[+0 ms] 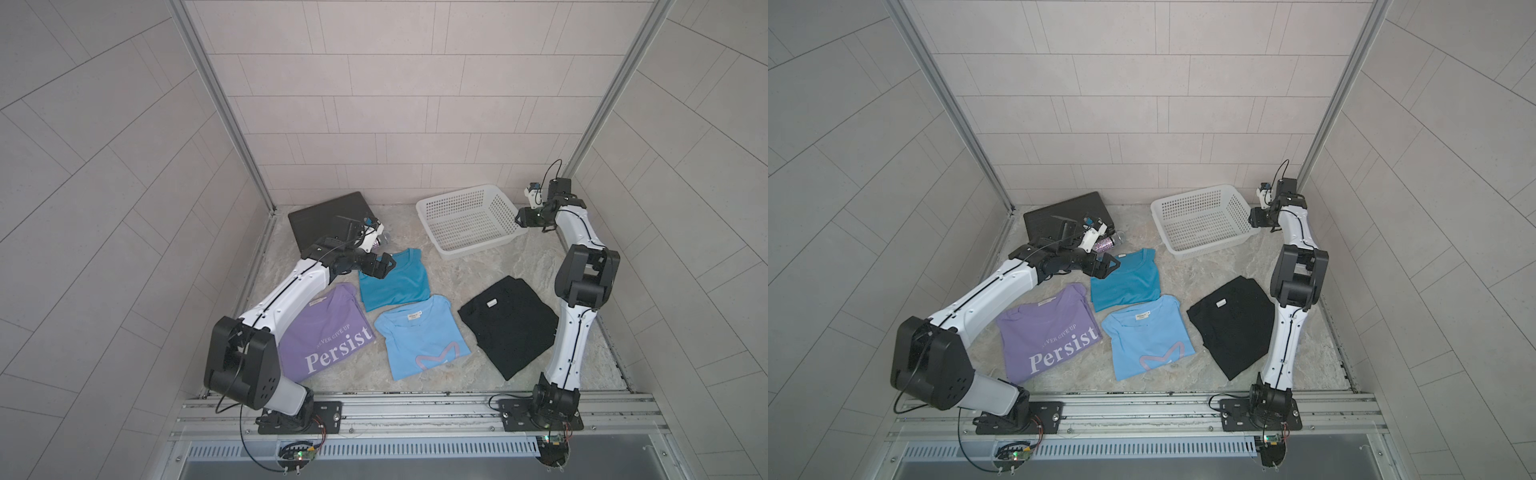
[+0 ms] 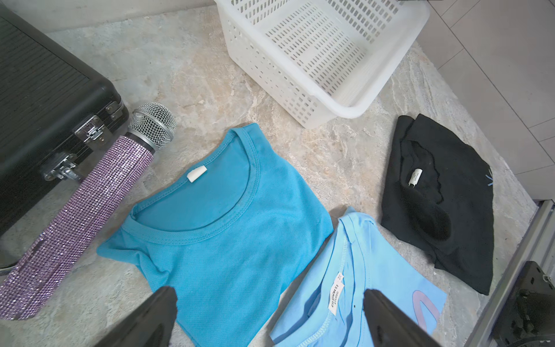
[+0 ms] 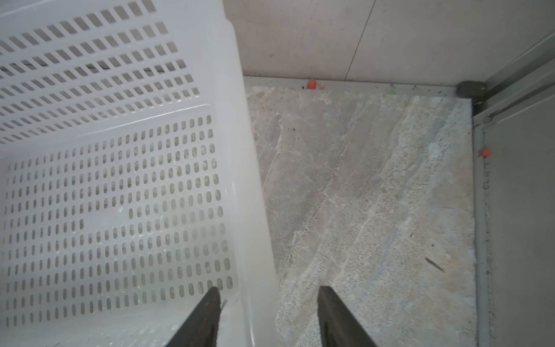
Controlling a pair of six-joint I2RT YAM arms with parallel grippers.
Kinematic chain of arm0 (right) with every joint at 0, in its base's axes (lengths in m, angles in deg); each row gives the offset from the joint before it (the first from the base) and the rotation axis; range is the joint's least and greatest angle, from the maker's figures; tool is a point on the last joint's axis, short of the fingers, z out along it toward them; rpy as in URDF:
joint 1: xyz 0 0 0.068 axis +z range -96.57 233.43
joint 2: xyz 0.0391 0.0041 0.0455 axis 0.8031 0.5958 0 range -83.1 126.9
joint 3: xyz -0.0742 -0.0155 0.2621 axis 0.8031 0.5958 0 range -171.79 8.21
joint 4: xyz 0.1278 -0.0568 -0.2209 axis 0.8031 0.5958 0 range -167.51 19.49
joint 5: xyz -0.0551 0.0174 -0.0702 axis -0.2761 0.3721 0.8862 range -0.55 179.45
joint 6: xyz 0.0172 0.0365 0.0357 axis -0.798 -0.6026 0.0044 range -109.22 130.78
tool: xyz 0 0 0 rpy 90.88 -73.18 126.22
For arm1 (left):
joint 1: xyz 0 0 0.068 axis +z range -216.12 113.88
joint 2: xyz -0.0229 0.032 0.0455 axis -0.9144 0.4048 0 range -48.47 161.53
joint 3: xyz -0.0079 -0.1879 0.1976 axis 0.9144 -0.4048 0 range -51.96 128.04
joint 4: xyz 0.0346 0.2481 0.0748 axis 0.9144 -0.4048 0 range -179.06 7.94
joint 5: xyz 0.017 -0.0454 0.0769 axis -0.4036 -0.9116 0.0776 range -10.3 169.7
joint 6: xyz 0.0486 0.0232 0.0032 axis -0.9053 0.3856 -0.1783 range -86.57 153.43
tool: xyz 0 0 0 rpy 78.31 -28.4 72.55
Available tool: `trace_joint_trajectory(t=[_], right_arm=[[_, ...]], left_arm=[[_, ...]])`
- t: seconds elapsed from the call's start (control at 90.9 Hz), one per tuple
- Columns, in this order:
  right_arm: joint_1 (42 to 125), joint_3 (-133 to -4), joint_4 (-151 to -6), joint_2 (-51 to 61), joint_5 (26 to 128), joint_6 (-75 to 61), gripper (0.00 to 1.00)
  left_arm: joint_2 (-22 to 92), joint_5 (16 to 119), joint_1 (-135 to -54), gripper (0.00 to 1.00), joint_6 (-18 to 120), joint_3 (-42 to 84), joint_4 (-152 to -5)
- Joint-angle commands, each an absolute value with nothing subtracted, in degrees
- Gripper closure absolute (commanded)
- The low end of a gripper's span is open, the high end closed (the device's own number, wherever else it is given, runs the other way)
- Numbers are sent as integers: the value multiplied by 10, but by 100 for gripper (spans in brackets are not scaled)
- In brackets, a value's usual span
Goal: Put the folded t-shirts into the basket
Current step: Move the bin to the center of the board.
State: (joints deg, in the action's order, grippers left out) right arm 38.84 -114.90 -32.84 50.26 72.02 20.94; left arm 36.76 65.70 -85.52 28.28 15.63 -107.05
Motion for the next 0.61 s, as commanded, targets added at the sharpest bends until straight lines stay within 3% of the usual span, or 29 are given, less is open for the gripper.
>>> trace_joint_trajectory(t=[0.0,0.099,0.198,0.451,0.594], right_arm=[[390,-1166,-297,507,701,212,56],[390,-1157,-279,498,693,206,70],[390,-1105,-279,458,697,193,76],[394,-875,-356,304,726,141,82],[400,-811,-360,256,731,117,82]], left_arm=[[377,661,-857,2,269,164,-1086],[380,663,-857,2,265,164,-1091],[385,667,-857,2,261,163,-1095],[387,668,-858,2,258,167,-1106],[383,673,-860,2,256,167,-1110]])
